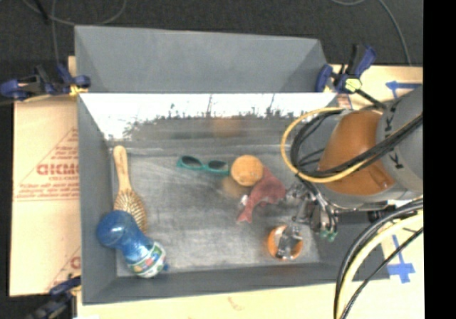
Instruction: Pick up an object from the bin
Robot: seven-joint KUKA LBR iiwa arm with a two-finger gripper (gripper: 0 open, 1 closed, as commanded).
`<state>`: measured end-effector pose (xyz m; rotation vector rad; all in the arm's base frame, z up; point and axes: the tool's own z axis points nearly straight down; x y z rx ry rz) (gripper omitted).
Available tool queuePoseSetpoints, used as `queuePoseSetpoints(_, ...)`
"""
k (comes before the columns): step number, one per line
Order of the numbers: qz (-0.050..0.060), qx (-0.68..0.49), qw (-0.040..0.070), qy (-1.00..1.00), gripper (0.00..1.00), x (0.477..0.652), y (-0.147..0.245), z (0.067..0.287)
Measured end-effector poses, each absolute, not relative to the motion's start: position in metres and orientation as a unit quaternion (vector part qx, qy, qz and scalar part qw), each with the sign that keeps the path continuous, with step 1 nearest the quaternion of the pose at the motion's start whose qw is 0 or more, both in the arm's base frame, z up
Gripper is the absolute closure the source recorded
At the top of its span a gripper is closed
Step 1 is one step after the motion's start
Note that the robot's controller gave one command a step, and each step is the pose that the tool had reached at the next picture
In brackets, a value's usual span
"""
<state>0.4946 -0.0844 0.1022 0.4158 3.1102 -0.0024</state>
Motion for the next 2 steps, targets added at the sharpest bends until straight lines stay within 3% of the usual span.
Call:
queuePoseSetpoints(1, 0.001, 0.207, -0.001, 0.978, 1.0, 0.4938, -0.0853, 0.0742)
queuePoseSetpoints(2, 0.001, 0.207, -0.001, 0.978, 1.0, 0.4939, -0.0853, 0.0742)
